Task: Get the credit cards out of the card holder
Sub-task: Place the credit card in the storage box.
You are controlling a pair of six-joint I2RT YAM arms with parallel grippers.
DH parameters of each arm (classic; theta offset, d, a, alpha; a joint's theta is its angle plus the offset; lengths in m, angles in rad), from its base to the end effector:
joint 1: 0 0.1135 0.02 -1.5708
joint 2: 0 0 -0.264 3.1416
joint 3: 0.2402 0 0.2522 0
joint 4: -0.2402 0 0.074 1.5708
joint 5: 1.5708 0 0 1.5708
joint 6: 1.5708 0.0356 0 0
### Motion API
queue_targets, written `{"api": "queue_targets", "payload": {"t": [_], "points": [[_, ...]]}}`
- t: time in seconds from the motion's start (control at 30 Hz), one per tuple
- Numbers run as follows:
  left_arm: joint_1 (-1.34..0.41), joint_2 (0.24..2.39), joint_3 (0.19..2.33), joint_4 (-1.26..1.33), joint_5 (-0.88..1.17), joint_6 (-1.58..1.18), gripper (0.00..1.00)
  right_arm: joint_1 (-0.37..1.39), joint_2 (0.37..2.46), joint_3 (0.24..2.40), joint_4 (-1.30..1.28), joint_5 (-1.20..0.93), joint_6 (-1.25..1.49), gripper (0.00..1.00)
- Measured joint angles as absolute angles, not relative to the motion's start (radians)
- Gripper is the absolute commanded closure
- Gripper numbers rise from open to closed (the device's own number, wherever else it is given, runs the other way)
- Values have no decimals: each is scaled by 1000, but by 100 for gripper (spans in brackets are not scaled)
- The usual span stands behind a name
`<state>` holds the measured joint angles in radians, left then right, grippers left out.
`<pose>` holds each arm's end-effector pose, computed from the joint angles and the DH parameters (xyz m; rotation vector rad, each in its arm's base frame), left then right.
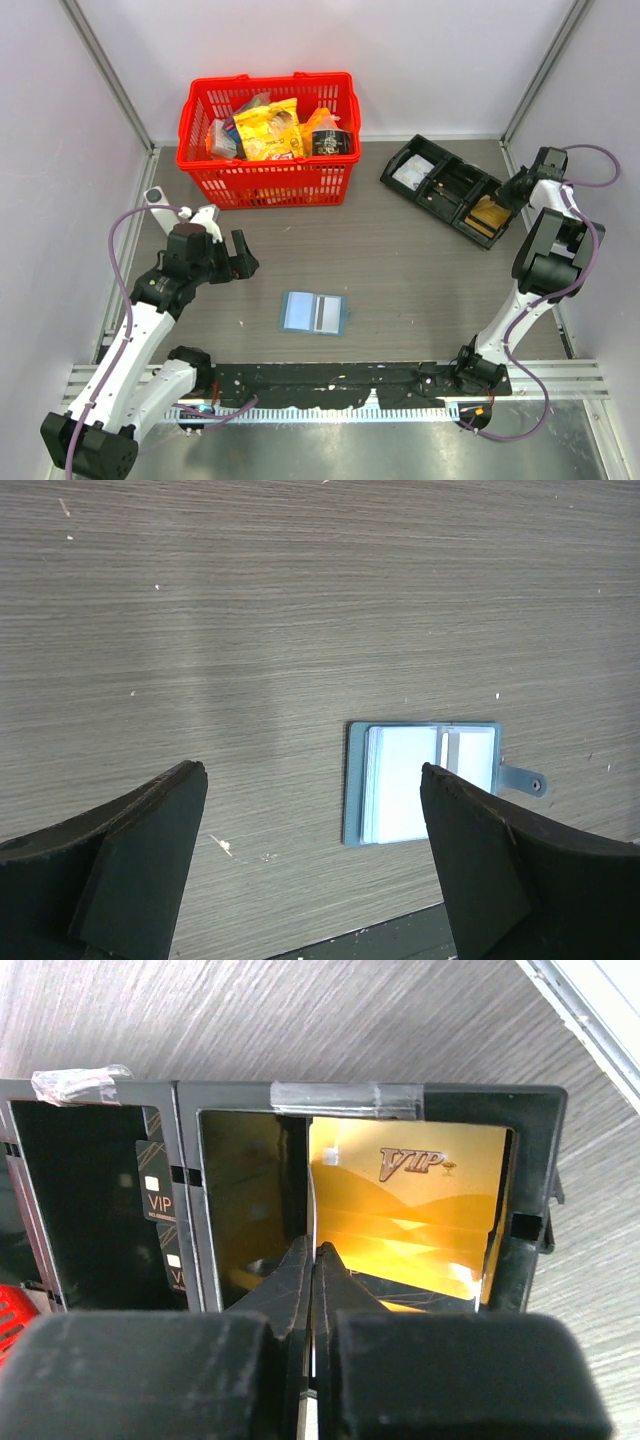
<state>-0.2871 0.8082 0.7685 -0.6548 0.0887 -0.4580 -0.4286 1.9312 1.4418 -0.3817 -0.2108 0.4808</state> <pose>0.1611 -0.0508 0.2846 -0.1493 2.3056 -0.4894 0.3920 -0.1709 0.2151 0.9845 2.2277 0.2805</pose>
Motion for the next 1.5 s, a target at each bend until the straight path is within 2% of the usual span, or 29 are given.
{"api": "queue_targets", "payload": {"t": [0.07, 0.13, 0.2, 0.43, 0.73, 0.9, 1.0, 1.13, 1.5], "points": [[-287, 808, 769, -656, 88, -458, 9, -430, 1933, 1442, -394, -197, 484, 75], [-287, 808, 769, -656, 87, -458, 9, -432, 1932, 1442, -394, -176, 487, 66], [-287, 808, 769, -656, 87, -458, 9, -433, 1932, 1442, -402, -146, 486, 62], [-287, 808, 770, -656, 86, -458, 9, -434, 1905, 1442, -458, -22, 476, 57], [-287, 817, 770, -655, 88, -461, 9, -381, 1695, 1441, -471, 155, 475, 52], [-287, 837, 770, -655, 98, -463, 9, -283, 1576, 1416, -434, 152, 463, 62], [-287, 842, 770, -655, 103, -464, 9, -281, 1572, 1413, -412, 117, 461, 76], [-287, 842, 770, -654, 106, -464, 9, -294, 1616, 1386, -395, 85, 464, 87], [-287, 844, 770, -651, 110, -464, 9, -299, 1835, 1380, -384, 91, 465, 92]]}}
